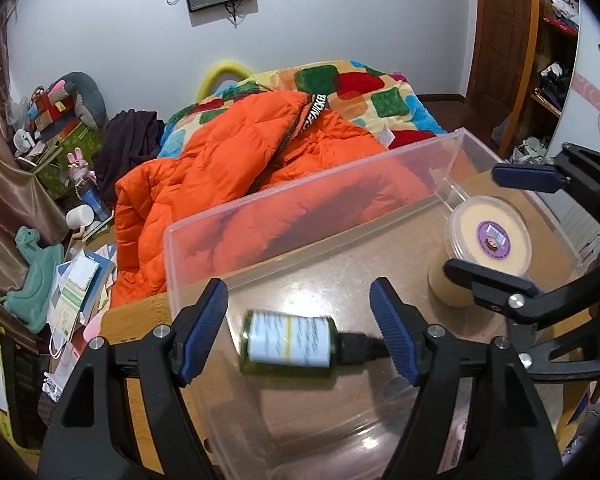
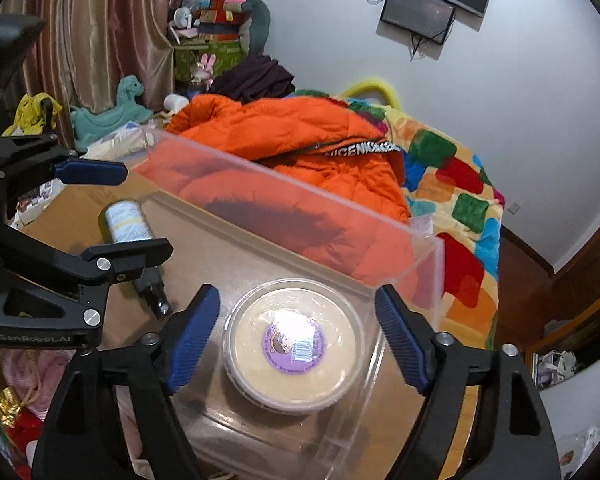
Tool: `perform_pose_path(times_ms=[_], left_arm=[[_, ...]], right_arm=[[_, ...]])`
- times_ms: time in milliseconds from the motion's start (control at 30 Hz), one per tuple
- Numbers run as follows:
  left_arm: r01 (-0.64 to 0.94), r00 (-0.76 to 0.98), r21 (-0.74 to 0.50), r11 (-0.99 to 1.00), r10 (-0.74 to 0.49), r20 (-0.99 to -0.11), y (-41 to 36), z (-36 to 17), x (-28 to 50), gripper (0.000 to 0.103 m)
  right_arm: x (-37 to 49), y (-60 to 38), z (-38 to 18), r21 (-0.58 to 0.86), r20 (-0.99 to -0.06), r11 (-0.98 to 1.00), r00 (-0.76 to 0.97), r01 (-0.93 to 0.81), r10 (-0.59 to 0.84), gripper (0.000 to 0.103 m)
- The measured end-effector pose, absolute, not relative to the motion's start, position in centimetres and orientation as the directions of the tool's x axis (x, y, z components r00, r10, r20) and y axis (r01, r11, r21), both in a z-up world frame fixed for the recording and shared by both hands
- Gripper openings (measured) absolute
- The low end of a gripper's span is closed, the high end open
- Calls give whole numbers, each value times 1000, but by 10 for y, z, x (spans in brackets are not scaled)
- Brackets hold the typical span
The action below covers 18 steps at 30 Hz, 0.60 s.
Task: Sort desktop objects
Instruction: 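Open the left tool to drop the bottle in the box while the right tool releases the tub, then withdraw both tools from the box back toward the items on the table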
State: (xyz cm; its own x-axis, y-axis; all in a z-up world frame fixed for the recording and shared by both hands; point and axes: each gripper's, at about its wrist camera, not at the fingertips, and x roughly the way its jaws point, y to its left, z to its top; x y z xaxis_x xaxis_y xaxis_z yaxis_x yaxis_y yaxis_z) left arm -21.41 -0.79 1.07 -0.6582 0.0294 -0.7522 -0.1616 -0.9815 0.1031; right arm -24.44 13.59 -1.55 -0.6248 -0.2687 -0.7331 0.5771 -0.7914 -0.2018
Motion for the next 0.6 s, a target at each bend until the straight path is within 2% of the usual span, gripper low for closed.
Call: perform_pose_path(times_ms=[200,333,533,600], left_arm=[[-137,-689,100,-986,23,-724,-14,30,-198,74],[-116,-723,94,-989,19,-691,-18,49,-179,83],[-85,-781,83,-993,15,-625,-26,76,-139,91],[-70,-798,89,-994,2,-603,-28,82,-126,91]], right_arm=[[-226,142,5,-246,-688,-799,-679,549,-255,80],[-210,151,19,-236,-665,-807,-696,541,-271,81],[-183,168,42,-217,-621,-821,-724,527,-301,83],[-171,176,50,-199,-603,-825,-730,528,-322,87]])
